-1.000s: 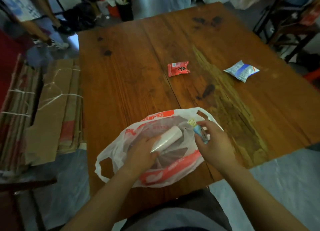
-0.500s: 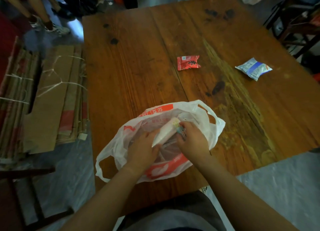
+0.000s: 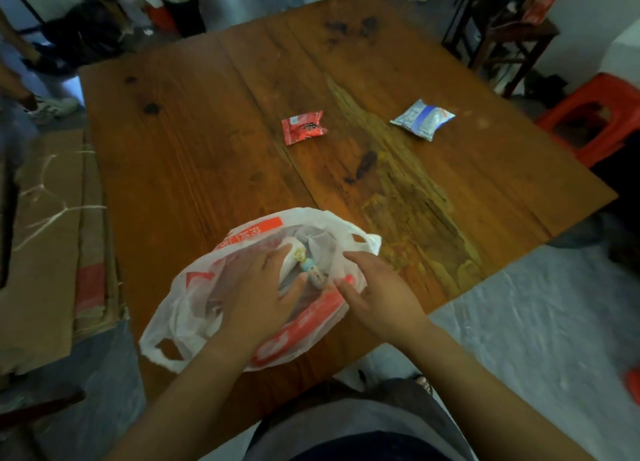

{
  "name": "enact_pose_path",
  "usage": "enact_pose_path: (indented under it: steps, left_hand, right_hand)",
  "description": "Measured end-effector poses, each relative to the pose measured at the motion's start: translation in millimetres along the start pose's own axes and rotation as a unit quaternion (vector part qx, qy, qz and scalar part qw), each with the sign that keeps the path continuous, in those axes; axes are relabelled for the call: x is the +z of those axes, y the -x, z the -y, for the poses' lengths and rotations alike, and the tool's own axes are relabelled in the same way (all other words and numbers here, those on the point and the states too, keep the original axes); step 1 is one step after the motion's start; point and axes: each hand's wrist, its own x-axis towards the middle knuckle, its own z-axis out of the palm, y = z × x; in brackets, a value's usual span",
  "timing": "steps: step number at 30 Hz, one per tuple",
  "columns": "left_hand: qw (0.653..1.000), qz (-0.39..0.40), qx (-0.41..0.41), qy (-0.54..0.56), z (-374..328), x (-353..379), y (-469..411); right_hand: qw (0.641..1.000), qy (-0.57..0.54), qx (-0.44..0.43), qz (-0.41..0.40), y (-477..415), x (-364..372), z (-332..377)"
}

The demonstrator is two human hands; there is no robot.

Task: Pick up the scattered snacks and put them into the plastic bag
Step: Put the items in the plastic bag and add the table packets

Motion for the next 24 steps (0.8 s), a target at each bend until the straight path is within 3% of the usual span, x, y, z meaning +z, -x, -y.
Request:
enact_pose_path:
  steps: [1, 2, 3, 4, 5, 6, 8, 14, 19, 24]
  left_hand:
    - [0.998, -0.003, -0.040, -0.053, -13.0, 9.6, -10.5]
    - [0.988, 0.065, -0.134, -0.044, -22.7, 10.0, -13.1]
    - [0.985, -0.024, -0.169, -0.024, -29.9, 24.3, -18.6]
    - [0.980, -0.052, -0.189, -0.034, -44.0, 31.1, -19.8]
    - [0.985, 0.043, -0.167, 0.000, -63.5, 21.9, -13.9]
    - [0.986, 0.081, -0.142, 0.003, -89.2, 13.1, -16.8]
    - [0.991, 0.129, -0.011, 0.033, -138.4, 14.7, -25.5]
    - [0.991, 0.027, -0.132, 0.004, -245.9, 53.7, -50.9]
    - [0.967, -0.062, -0.246, -0.032, -276.6, 58.2, -69.7]
    - [0.944, -0.164, -0.280, -0.055, -284.9, 55.9, -88.8]
  right_hand:
    - [1.000, -0.009, -0.003, -0.002, 4.4, -7.1, -7.2]
    - [1.000, -0.015, -0.006, -0.007, 8.3, -14.8, -15.7]
    - [1.000, -0.016, -0.007, -0.013, 12.3, -25.0, -27.4]
    - [1.000, -0.012, -0.005, -0.019, 15.3, -35.1, -40.1]
    - [1.000, -0.005, 0.002, -0.024, 18.2, -45.8, -53.7]
    - [1.000, 0.003, 0.009, -0.027, 19.8, -56.6, -68.9]
    - [0.999, 0.014, 0.011, -0.029, 22.9, -80.2, -101.0]
    - [0.999, 0.038, -0.005, -0.020, 27.4, -149.2, -192.3]
    - [0.998, 0.053, -0.016, 0.013, 11.7, -190.6, -234.2]
    - [0.995, 0.050, -0.066, 0.046, -35.3, -202.4, -241.9]
